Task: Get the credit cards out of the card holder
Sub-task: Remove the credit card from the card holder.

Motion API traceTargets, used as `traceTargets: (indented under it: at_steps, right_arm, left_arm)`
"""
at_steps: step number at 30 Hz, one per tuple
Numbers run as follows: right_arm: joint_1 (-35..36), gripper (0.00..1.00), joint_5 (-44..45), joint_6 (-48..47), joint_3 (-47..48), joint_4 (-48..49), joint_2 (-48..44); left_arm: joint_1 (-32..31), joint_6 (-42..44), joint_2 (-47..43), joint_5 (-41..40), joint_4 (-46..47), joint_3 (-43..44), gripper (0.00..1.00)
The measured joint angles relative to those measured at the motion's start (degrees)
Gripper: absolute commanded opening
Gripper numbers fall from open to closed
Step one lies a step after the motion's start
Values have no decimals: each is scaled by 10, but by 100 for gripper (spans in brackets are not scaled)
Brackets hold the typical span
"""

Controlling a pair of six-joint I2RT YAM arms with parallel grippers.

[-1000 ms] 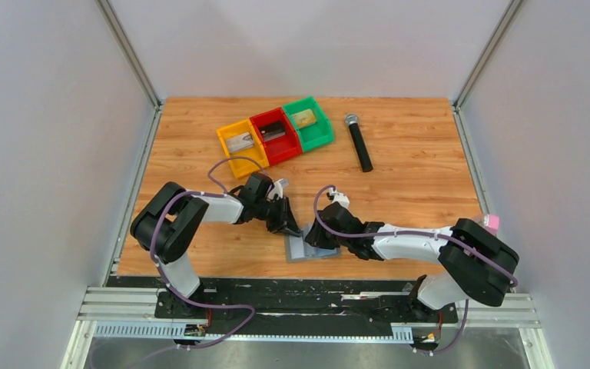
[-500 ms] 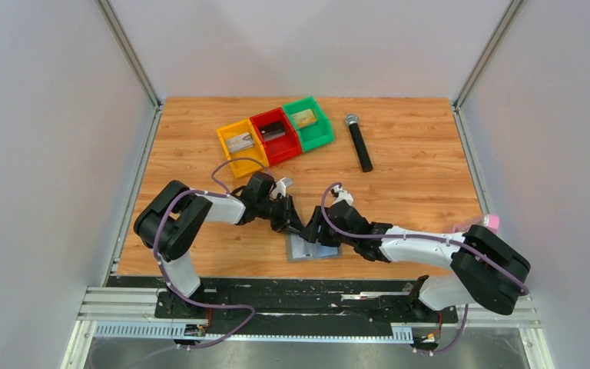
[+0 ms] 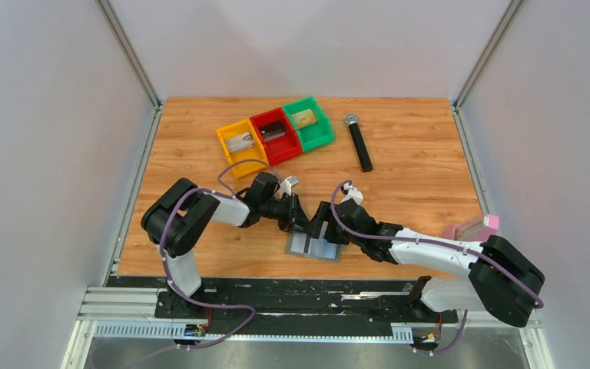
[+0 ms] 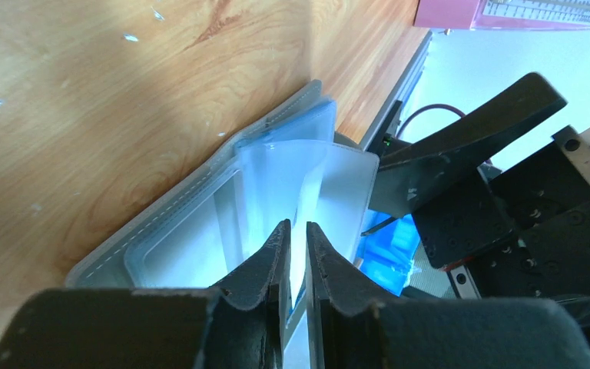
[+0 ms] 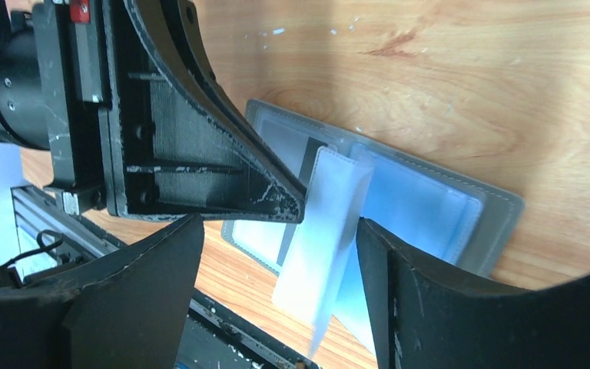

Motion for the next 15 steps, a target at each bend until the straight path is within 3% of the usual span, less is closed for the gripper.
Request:
traceTargets:
  at_steps: [11, 15]
  right_arm:
    - [-10, 78, 64, 0, 0, -101, -86]
    - [-11, 74, 76, -2, 3, -129, -126]
  left_arm:
    - [-33, -25, 8, 5, 33, 0, 20]
    - [-41, -31, 16, 6, 38, 5, 20]
